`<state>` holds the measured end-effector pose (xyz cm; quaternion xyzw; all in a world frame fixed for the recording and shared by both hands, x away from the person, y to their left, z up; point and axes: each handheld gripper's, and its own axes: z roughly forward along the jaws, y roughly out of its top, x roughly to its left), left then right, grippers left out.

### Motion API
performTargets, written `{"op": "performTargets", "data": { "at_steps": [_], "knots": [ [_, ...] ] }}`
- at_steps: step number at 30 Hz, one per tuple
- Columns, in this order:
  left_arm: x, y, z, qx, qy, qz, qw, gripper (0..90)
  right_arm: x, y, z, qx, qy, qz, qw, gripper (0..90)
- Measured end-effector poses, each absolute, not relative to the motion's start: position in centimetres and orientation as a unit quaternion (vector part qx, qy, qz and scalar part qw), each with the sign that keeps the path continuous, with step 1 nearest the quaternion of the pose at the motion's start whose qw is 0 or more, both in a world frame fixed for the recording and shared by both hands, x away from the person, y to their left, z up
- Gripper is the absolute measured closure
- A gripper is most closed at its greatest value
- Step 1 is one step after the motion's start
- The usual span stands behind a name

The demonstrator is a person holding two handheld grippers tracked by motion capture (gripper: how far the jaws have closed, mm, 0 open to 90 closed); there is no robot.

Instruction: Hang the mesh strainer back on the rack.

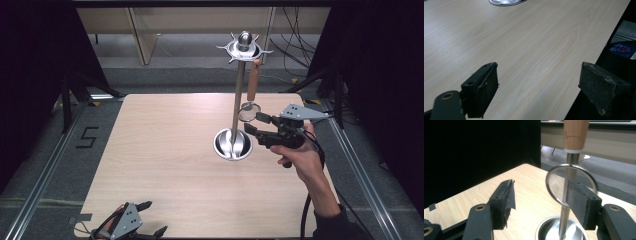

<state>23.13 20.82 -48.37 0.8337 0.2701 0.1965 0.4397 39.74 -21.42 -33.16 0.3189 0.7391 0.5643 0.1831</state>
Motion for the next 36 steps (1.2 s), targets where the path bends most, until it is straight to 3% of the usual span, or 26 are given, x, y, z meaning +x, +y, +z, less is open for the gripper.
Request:
{"op": "performTargets", "data": {
  "at_steps": [18,21,36],
  "knots": [
    [23.0,20.8,-48.3,0.831,0.272,0.197,0.443,15.1,39.3,-21.2,-34.6,0.324,0.746,0.556,0.171,37.6],
    [23.0,20.9,-48.3,0.833,0.270,0.196,0.442,15.1,39.0,-21.2,-35.0,0.327,0.753,0.551,0.150,37.3],
    [23.0,20.9,-48.2,0.834,0.271,0.191,0.441,15.1,38.6,-21.2,-36.5,0.324,0.763,0.539,0.153,35.4]
  ]
}}
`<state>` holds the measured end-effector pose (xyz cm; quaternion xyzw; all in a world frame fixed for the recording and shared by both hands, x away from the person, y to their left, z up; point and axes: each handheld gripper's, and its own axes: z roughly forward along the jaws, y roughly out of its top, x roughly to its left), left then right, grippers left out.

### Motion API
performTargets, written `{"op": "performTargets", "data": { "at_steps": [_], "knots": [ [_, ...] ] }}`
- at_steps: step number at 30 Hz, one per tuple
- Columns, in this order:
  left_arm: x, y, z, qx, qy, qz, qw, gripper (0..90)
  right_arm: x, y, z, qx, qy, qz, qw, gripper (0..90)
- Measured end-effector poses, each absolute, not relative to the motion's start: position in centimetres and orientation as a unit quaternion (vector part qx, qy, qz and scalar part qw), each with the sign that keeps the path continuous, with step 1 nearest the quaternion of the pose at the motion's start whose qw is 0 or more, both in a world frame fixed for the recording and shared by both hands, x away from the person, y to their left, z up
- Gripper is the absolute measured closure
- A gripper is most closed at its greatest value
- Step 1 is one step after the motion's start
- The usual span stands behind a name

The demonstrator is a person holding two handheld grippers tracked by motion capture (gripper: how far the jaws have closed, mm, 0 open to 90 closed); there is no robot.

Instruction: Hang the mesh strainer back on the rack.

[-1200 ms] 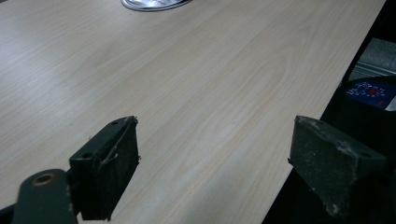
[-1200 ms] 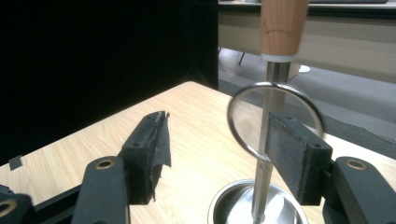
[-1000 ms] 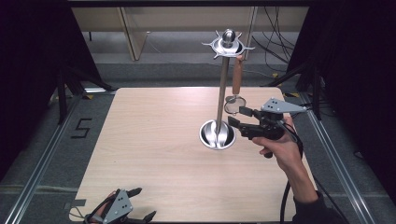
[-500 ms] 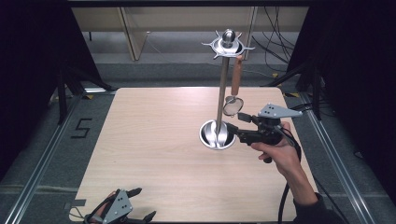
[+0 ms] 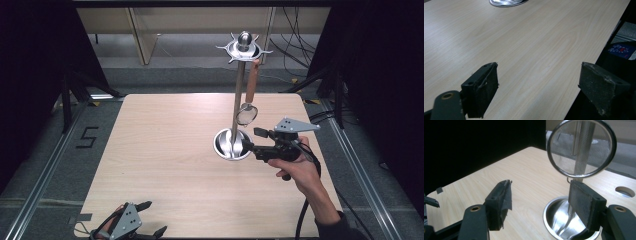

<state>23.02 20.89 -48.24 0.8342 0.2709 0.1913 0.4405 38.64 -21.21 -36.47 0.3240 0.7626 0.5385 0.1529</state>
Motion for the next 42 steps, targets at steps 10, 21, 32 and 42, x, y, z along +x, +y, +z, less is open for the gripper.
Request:
{"op": "performTargets", "data": {
  "at_steps": [10,21,32,42],
  "knots": [
    [23.0,20.8,-48.3,0.829,0.278,0.187,0.448,15.1,38.5,-21.1,-37.9,0.333,0.770,0.527,0.133,34.9],
    [23.0,20.8,-48.3,0.829,0.278,0.186,0.448,15.1,38.4,-21.1,-38.8,0.330,0.776,0.524,0.123,34.2],
    [23.0,20.8,-48.3,0.830,0.275,0.190,0.446,15.1,38.2,-20.9,-39.8,0.323,0.780,0.524,0.114,32.0],
    [23.0,20.9,-48.3,0.833,0.273,0.193,0.441,15.1,37.4,-20.4,-40.5,0.310,0.775,0.540,0.104,22.8]
  ]
}}
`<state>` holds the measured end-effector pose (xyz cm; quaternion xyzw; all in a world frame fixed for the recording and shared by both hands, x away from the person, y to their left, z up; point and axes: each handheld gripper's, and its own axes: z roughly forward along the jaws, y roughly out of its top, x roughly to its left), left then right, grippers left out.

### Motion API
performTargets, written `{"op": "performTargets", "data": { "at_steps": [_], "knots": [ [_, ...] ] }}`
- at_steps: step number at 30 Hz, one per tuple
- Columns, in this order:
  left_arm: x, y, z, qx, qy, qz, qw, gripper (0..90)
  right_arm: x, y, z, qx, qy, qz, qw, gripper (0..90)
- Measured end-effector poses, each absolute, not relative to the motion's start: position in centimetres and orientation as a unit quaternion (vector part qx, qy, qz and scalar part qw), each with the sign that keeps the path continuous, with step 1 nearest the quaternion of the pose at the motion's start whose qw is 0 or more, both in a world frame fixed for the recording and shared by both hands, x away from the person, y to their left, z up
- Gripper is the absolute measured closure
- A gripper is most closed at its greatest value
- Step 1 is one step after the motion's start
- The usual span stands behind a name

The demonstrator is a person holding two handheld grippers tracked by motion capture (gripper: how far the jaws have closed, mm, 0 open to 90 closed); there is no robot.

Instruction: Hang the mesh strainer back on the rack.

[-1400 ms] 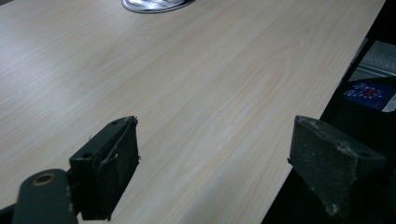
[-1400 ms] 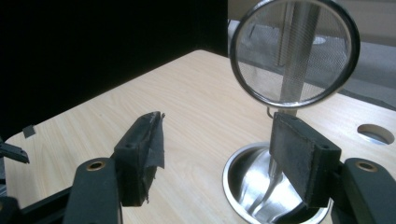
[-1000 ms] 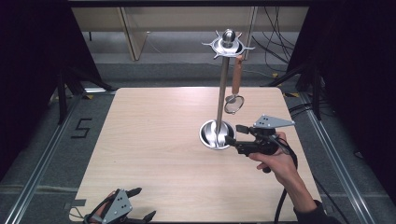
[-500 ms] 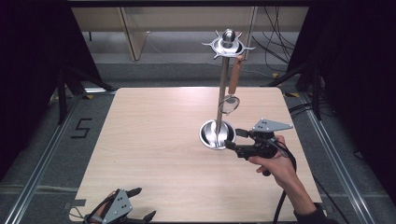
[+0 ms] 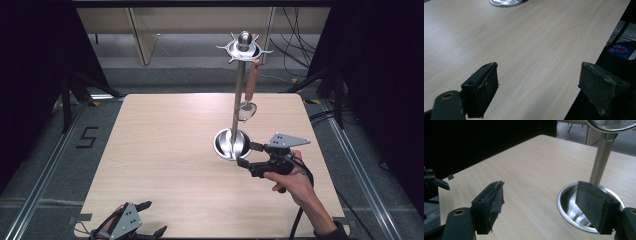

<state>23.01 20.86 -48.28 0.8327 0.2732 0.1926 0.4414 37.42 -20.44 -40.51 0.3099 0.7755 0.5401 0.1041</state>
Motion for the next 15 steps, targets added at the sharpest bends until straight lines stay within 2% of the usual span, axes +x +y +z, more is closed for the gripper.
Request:
{"op": "performTargets", "data": {
  "at_steps": [11,13,15],
  "knots": [
    [23.0,20.8,-48.3,0.831,0.275,0.194,0.443,15.1,37.0,-20.1,-42.4,0.316,0.776,0.536,0.103,21.8],
    [23.0,20.8,-48.3,0.832,0.272,0.195,0.442,15.1,36.7,-20.0,-42.6,0.326,0.782,0.523,0.092,21.2],
    [23.0,20.8,-48.3,0.831,0.272,0.199,0.443,15.2,36.7,-20.1,-42.8,0.323,0.787,0.514,0.109,22.2]
  ]
}}
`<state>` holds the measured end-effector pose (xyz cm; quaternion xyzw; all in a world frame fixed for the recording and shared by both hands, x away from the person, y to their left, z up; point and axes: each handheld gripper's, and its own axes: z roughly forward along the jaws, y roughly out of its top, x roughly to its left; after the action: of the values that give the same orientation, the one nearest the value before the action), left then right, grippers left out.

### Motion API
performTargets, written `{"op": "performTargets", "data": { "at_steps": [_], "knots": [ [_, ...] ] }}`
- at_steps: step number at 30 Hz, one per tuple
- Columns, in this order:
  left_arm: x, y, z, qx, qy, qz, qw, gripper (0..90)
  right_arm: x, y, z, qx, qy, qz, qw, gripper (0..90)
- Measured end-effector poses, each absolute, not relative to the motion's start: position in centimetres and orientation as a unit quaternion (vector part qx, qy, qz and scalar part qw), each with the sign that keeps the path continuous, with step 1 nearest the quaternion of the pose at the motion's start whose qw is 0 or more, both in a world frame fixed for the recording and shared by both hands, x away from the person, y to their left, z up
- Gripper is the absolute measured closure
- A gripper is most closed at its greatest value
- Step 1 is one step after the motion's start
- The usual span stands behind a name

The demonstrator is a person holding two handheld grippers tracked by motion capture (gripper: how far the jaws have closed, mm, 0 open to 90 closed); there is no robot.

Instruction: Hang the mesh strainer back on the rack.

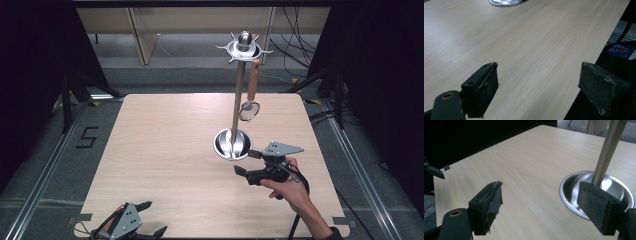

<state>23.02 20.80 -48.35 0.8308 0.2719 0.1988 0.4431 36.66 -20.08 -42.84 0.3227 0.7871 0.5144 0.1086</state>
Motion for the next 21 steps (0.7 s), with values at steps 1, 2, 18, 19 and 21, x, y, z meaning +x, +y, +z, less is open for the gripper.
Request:
{"op": "performTargets", "data": {
  "at_steps": [1,2,18,19,21],
  "knots": [
    [23.0,20.8,-48.3,0.832,0.272,0.198,0.441,15.1,36.7,-19.9,-43.0,0.319,0.782,0.525,0.110,22.1],
    [23.0,20.8,-48.4,0.831,0.272,0.199,0.443,15.2,36.4,-19.9,-43.0,0.326,0.787,0.515,0.096,22.2],
    [23.0,20.8,-48.3,0.834,0.272,0.192,0.441,15.2,35.8,-19.7,-44.9,0.329,0.796,0.500,0.092,23.2],
    [23.0,20.8,-48.4,0.834,0.272,0.192,0.441,15.2,35.7,-19.8,-45.1,0.331,0.800,0.490,0.102,23.2],
    [23.0,20.7,-48.4,0.833,0.276,0.189,0.441,15.1,35.7,-19.8,-45.3,0.328,0.802,0.490,0.096,23.3]
  ]
}}
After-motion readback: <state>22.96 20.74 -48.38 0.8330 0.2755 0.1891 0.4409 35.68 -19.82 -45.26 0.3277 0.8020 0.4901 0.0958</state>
